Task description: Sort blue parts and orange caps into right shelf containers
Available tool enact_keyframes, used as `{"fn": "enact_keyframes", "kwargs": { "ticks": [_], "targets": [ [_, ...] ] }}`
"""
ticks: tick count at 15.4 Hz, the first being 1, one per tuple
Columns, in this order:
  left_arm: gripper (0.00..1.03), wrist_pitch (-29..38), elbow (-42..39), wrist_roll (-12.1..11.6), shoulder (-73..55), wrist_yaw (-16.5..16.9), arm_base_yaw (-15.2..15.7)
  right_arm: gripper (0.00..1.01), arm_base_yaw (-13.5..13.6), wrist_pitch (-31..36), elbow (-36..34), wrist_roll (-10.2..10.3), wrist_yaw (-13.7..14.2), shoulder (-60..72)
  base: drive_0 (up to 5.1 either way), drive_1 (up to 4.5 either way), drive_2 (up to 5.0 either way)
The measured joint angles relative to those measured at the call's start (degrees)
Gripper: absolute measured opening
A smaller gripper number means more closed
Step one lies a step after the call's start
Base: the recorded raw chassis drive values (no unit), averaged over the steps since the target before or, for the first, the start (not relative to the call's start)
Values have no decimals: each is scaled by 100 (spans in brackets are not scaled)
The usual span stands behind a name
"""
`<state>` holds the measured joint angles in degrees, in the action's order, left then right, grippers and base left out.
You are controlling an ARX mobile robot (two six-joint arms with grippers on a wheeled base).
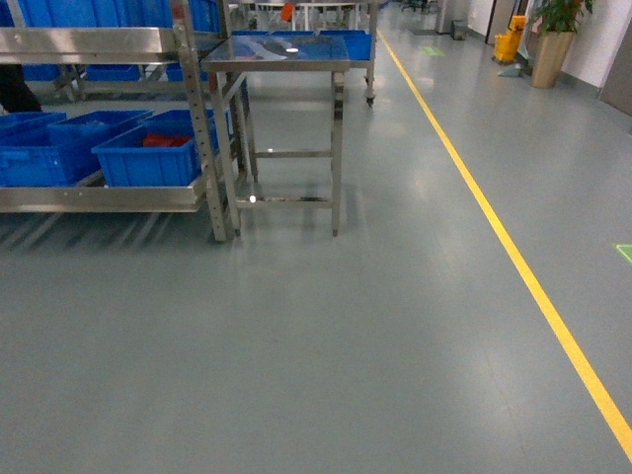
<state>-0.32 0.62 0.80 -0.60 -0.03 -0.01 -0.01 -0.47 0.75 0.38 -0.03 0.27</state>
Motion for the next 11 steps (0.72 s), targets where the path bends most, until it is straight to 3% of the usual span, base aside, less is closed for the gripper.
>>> {"fn": "enact_keyframes", "kwargs": {
  "ticks": [11],
  "targets": [
    [42,-26,0,2,0,0,0,43,0,7,0,0,0,0,1,433,-431]
  ]
}}
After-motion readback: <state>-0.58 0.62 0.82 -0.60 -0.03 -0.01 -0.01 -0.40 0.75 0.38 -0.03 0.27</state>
